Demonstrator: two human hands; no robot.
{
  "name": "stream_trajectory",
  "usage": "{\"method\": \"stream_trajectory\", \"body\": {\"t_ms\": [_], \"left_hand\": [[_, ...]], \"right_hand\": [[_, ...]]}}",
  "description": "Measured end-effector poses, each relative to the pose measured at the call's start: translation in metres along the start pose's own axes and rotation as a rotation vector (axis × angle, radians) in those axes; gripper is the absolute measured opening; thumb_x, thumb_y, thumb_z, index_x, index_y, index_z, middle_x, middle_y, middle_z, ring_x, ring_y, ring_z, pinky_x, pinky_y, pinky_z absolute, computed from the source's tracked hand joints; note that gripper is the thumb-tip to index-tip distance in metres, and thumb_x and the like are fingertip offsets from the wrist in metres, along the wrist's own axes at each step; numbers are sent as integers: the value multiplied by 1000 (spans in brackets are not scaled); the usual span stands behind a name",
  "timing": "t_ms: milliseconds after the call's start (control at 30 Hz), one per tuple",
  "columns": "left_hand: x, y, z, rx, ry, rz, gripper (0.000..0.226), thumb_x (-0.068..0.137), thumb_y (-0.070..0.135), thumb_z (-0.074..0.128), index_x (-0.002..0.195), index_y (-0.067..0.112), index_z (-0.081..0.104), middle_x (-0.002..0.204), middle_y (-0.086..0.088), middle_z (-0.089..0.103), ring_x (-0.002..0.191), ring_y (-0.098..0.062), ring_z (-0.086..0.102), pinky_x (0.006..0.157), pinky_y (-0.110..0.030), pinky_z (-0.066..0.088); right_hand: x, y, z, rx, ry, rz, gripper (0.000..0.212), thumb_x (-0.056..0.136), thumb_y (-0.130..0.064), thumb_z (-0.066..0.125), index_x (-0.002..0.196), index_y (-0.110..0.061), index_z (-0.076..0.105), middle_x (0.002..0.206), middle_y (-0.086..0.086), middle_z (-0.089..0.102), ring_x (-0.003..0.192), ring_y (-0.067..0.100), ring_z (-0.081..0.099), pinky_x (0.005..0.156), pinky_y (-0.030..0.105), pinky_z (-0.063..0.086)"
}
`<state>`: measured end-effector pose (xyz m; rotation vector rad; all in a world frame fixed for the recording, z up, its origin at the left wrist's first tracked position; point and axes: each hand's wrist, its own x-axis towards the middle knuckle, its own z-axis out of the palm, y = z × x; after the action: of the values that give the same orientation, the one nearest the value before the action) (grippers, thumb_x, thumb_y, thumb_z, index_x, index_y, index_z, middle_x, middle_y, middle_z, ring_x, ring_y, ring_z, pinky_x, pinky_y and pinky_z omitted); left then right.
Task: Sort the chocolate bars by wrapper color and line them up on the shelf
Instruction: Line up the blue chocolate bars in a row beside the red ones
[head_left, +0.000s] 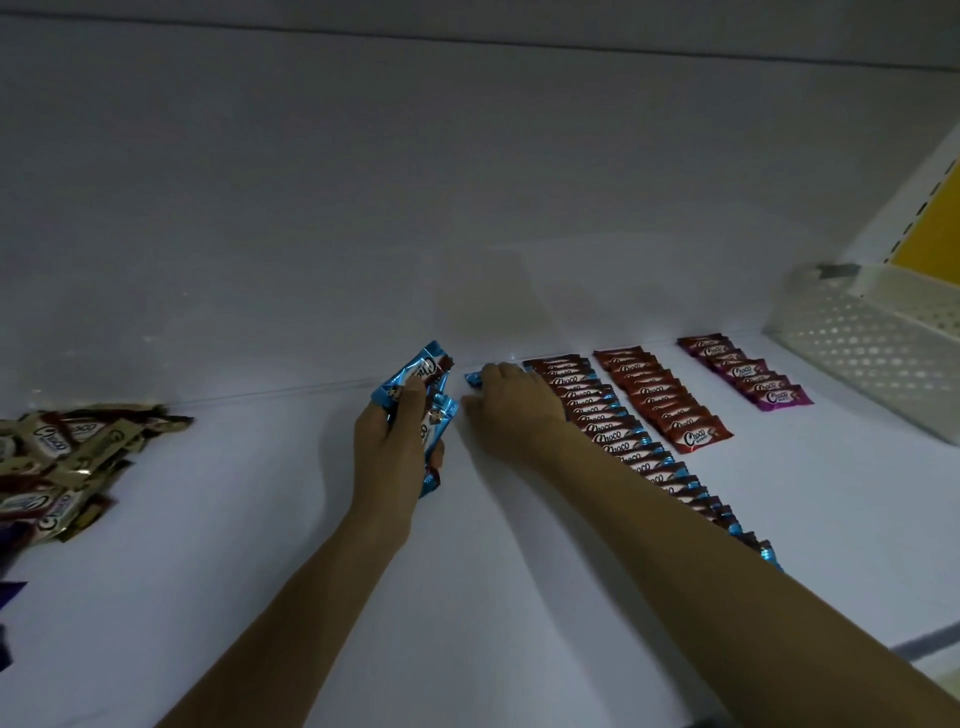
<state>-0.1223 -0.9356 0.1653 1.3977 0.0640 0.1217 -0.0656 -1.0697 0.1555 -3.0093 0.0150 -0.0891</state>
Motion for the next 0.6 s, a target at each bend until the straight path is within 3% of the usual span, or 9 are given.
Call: {"method": "stream_trajectory", "body": {"t_ms": [100, 167, 267, 333, 433, 500, 600], "left_hand": [[-1, 1, 0, -8, -13, 10, 13, 97, 27, 52, 97, 17, 61, 65, 0, 57, 39, -2, 48, 38, -14, 39], [-2, 2, 0, -2, -19, 14, 14, 97, 26, 52, 98, 15, 60, 65, 1, 57, 39, -2, 48, 38, -14, 38], [-3, 2, 1, 6, -33, 27, 12, 98, 26, 51, 95, 17, 59, 64, 2, 58, 40, -2, 48, 39, -14, 38], [-4, 2, 1, 21, -39, 45, 13, 98, 26, 52, 89, 22, 61, 62, 3, 59, 42, -2, 48, 40, -16, 40], [-6, 1, 0, 76, -82, 106, 12, 95, 28, 55, 86, 28, 63, 59, 2, 59, 44, -6, 49, 41, -22, 40], [-6, 0, 0, 119, -104, 137, 8, 94, 26, 57, 89, 27, 63, 56, 6, 59, 42, -5, 47, 39, -22, 37], [-4, -2, -1, 140, -88, 129, 10, 95, 22, 57, 86, 23, 61, 57, 9, 60, 39, -4, 44, 37, -22, 35]], "right_hand": [[0, -1, -6, -6, -20, -7, 49, 101, -34, 33, 140, -5, 37, 143, 16, 42, 131, 28, 39, 113, 38, 26], [-3, -3, -15, 95, 35, 12, 42, 100, -27, 36, 135, -6, 43, 136, 17, 47, 124, 31, 46, 104, 37, 36], [-20, -7, -41, 697, 139, 60, 32, 100, -29, 40, 113, -8, 61, 111, 13, 63, 101, 30, 61, 82, 33, 45], [-38, -10, -58, 1122, -28, 46, 29, 97, -40, 47, 104, -16, 63, 100, 5, 68, 90, 19, 67, 77, 30, 50], [-53, -10, -66, 1112, -90, -133, 6, 90, -22, 63, 96, -23, 63, 85, -3, 69, 68, 1, 66, 58, 14, 49], [-52, -6, -64, 1145, -30, -94, 8, 89, -10, 63, 89, -19, 62, 82, 0, 69, 64, 2, 66, 55, 14, 49], [-50, 1, -63, 1303, -6, 37, 6, 93, -8, 57, 90, -13, 58, 83, 3, 71, 65, 10, 69, 58, 19, 53]]}}
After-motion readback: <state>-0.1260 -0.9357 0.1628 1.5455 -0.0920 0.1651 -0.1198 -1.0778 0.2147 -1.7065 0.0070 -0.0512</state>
